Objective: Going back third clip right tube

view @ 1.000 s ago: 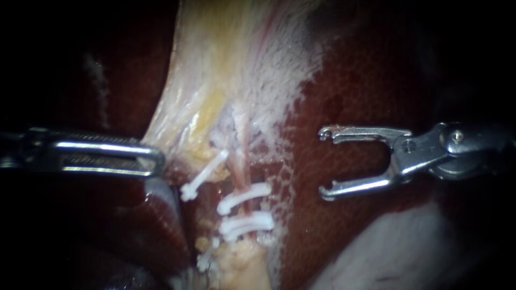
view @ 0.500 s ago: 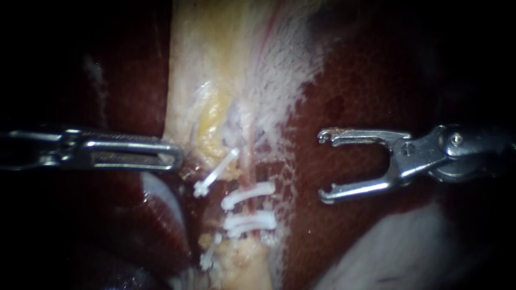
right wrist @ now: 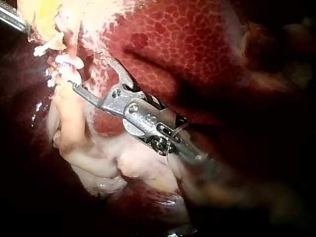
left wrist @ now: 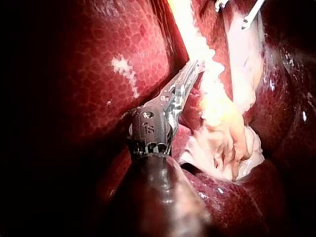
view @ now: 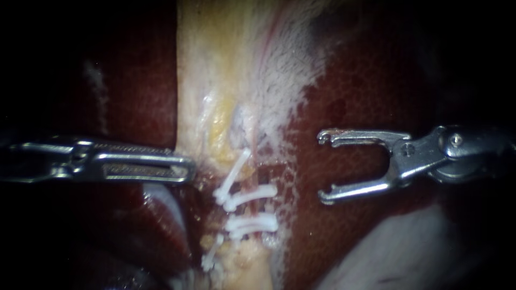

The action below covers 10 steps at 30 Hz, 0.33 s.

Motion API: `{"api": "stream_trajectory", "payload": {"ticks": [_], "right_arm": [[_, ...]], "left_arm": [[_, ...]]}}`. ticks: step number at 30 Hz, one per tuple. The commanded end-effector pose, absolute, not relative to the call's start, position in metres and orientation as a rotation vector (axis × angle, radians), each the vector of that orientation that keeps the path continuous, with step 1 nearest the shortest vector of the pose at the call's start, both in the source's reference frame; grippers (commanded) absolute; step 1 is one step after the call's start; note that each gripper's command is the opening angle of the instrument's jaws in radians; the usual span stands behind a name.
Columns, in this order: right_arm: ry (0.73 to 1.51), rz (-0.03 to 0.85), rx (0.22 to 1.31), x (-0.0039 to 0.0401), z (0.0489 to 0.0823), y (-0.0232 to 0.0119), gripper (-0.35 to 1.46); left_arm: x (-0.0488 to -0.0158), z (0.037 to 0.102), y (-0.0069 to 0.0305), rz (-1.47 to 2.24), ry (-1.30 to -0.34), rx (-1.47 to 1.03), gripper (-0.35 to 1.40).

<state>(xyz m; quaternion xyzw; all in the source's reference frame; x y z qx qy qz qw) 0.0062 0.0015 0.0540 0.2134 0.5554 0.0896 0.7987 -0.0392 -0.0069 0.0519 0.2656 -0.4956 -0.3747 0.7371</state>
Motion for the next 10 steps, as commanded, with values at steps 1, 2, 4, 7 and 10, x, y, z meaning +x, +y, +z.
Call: {"api": "stream_trajectory", "payload": {"ticks": [1, 2, 4, 7, 10], "right_arm": [[1.192, 0.192, 0.458, 0.0062, 0.0539, 0.0015, 0.60], [1.192, 0.192, 0.458, 0.0062, 0.0539, 0.0015, 0.60], [1.192, 0.192, 0.458, 0.0062, 0.0539, 0.0014, 0.60], [1.193, 0.190, 0.461, 0.0062, 0.0538, 0.0014, 0.60], [1.193, 0.190, 0.461, 0.0062, 0.0538, 0.0014, 0.60]], "left_arm": [[-0.0392, 0.0519, -0.0069, -0.823, -1.089, 0.584, -0.35], [-0.0392, 0.0520, -0.0069, -0.823, -1.089, 0.584, -0.35], [-0.0392, 0.0520, -0.0069, -0.823, -1.089, 0.584, -0.35], [-0.0391, 0.0520, -0.0069, -0.823, -1.089, 0.585, -0.35], [-0.0391, 0.0520, -0.0068, -0.823, -1.089, 0.585, -0.35]]}}
